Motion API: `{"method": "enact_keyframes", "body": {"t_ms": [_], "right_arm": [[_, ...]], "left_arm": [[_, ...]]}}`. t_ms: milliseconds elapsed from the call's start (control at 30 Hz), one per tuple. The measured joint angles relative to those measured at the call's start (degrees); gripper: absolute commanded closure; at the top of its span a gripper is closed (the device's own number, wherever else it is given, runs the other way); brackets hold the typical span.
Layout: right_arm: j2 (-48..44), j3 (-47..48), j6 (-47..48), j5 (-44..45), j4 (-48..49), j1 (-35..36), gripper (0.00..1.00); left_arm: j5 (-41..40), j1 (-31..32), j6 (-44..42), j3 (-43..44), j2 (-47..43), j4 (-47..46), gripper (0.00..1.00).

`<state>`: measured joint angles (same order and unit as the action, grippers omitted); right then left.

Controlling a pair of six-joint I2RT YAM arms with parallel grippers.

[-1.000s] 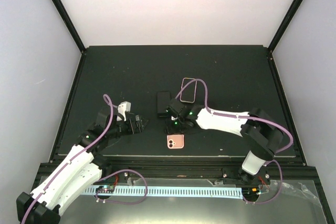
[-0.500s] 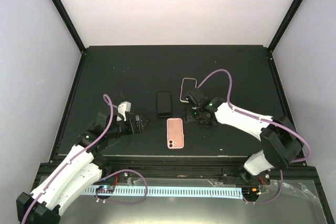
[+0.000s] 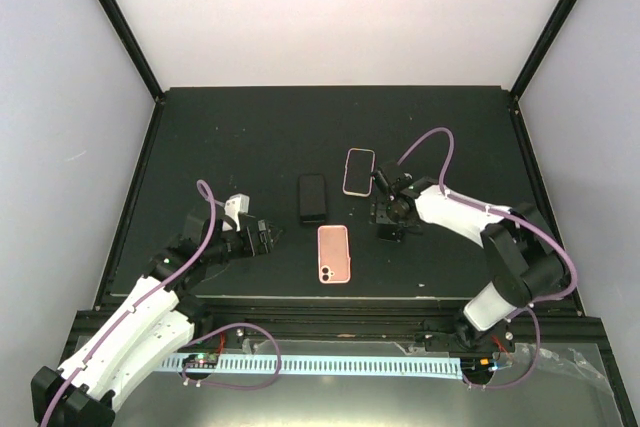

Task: Put the phone into the phone case

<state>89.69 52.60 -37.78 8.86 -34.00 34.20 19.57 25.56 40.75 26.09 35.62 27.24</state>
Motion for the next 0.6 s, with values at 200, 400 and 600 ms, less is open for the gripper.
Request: {"method": "enact_keyframes", "body": {"t_ms": [200, 400, 600], "right_arm": [[4.52, 0.00, -0.07, 0.02, 1.77, -1.73, 0.16], [5.97, 0.00, -0.74, 0.57, 2.38, -1.84, 0.15], [6.97, 0.07, -1.40, 1.68, 3.23, -1.84, 0.16]], "left_arm": [[-0.04, 0.00, -0.04, 0.00, 0.00, 0.59, 0.01], [-0.07, 0.00, -0.02, 0.00, -0.02, 0.63, 0.01], [-0.07, 0.00, -0.02, 0.00, 0.00, 0.61, 0.01]]}}
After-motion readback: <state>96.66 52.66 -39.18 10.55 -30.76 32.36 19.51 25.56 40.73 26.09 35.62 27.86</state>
